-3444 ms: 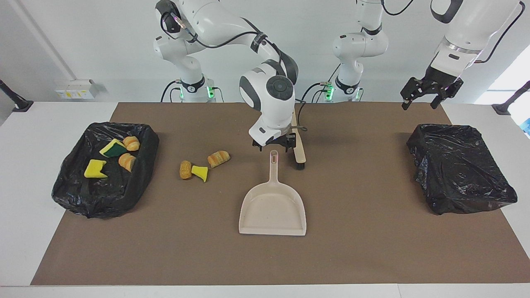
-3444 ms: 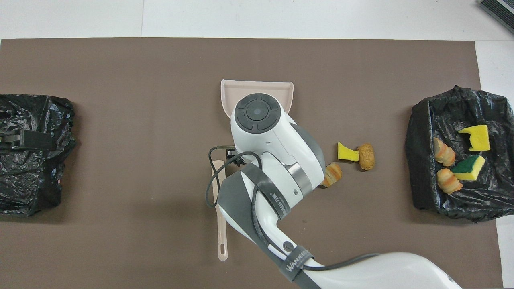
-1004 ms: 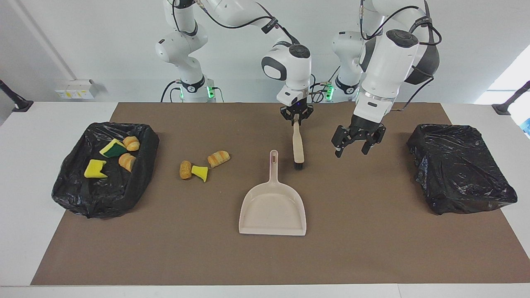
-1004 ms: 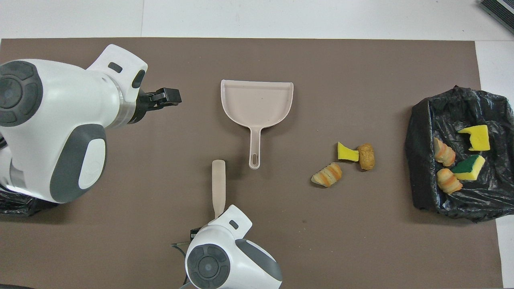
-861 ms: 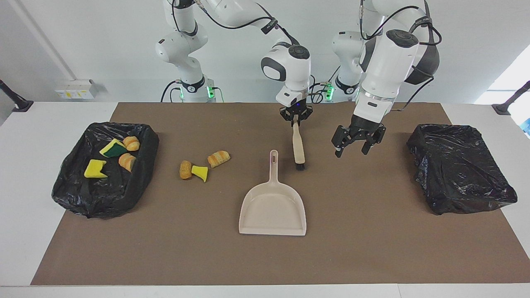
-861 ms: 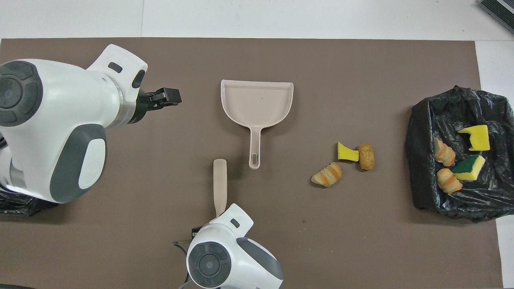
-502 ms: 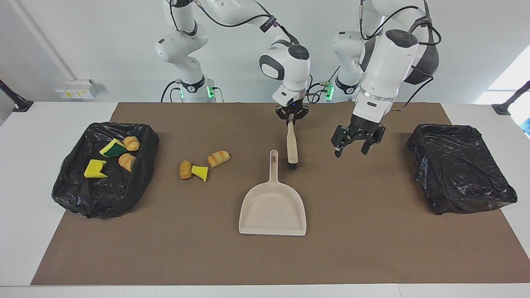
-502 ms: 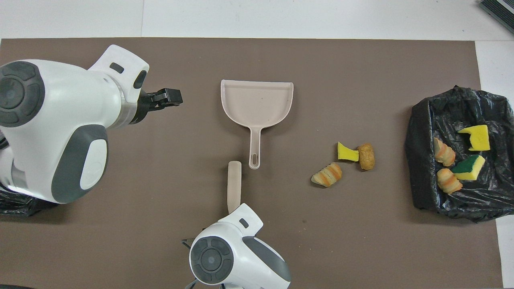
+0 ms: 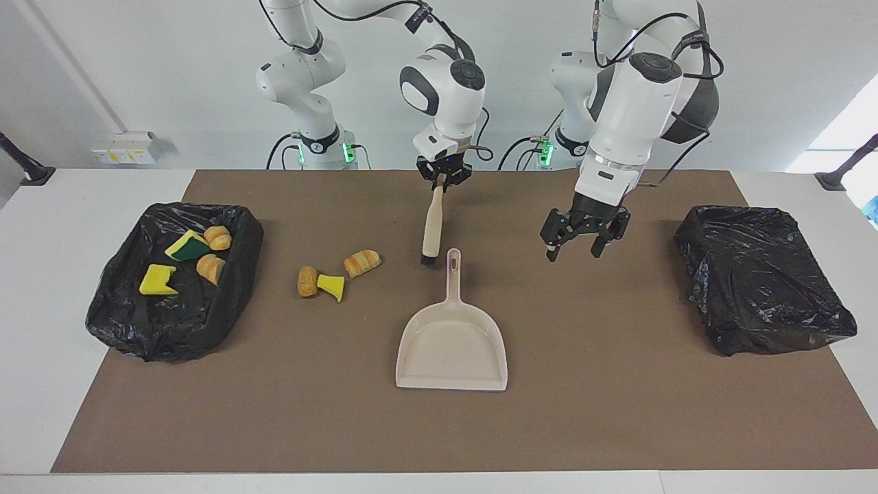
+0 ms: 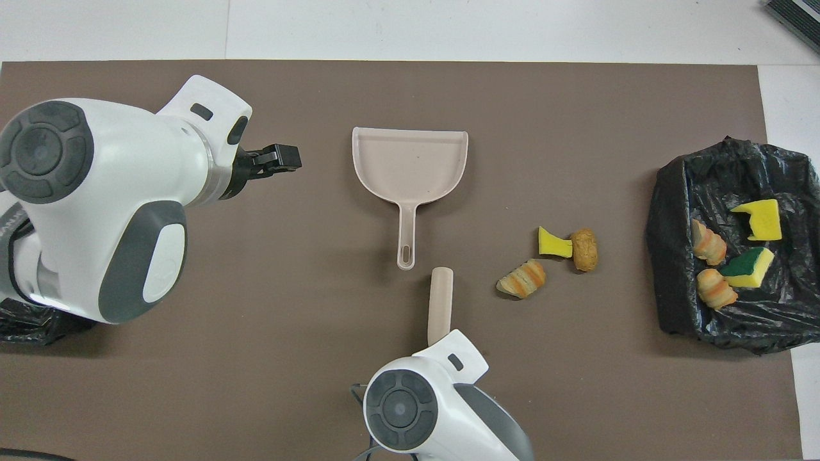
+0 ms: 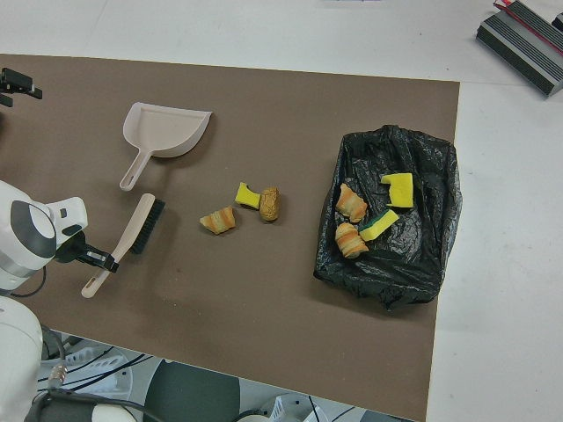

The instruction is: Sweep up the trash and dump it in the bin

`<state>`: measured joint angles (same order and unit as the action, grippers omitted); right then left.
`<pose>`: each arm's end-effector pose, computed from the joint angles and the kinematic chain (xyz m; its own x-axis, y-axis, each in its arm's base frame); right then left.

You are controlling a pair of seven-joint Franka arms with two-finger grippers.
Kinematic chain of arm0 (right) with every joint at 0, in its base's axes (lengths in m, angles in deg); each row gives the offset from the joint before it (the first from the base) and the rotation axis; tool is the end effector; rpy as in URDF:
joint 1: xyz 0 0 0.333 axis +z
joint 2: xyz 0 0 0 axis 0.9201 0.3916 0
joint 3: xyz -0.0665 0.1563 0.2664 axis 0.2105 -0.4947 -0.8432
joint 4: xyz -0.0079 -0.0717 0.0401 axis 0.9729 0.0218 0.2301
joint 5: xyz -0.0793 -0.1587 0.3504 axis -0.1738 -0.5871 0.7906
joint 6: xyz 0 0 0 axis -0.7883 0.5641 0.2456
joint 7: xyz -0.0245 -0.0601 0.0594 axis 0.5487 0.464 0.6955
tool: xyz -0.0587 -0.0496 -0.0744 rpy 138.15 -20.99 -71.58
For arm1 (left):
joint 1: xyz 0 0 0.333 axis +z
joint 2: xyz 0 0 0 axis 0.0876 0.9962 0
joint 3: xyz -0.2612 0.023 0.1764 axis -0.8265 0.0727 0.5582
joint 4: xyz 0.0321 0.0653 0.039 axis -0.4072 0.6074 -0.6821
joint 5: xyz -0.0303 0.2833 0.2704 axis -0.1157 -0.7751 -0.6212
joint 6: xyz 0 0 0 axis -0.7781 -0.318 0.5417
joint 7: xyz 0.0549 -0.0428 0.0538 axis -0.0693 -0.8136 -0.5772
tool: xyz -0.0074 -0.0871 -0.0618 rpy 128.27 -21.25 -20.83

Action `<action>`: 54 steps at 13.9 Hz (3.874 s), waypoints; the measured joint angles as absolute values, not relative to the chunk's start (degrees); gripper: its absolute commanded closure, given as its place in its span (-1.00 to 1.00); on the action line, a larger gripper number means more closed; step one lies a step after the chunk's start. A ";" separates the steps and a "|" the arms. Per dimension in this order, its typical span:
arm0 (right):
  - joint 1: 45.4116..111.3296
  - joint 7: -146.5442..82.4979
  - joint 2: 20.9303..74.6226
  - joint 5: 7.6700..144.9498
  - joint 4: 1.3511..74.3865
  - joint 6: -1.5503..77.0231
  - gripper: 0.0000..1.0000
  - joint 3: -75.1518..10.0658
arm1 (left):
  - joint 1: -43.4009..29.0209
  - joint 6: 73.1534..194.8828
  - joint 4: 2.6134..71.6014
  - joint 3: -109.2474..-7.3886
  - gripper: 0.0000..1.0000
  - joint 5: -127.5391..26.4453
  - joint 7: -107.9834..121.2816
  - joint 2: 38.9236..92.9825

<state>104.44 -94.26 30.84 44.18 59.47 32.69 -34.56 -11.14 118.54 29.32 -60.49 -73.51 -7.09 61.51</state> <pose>0.3472 0.3663 0.3865 0.9879 -0.1250 -0.0922 -0.1076 -0.9789 0.1739 0.5752 -0.2247 0.5289 0.9613 0.1695 0.2172 0.1326 -0.9757 0.1745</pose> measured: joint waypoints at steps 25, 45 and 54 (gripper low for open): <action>55.44 -21.35 24.89 43.34 64.76 33.79 1.00 -33.92 | -29.44 130.68 28.10 -60.71 0.78 -76.99 -11.60 79.66; 72.46 -53.26 24.80 49.88 70.56 38.72 1.00 -35.02 | -15.68 107.43 27.35 -58.23 1.00 -79.91 60.42 69.04; 78.40 -66.27 24.96 54.47 70.59 39.81 1.00 -35.07 | -16.96 112.92 42.67 -59.62 1.00 -79.91 72.66 62.17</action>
<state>78.40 -66.27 24.96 54.47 70.59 39.81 -35.07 -16.96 112.92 42.67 -59.62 -79.91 72.66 62.17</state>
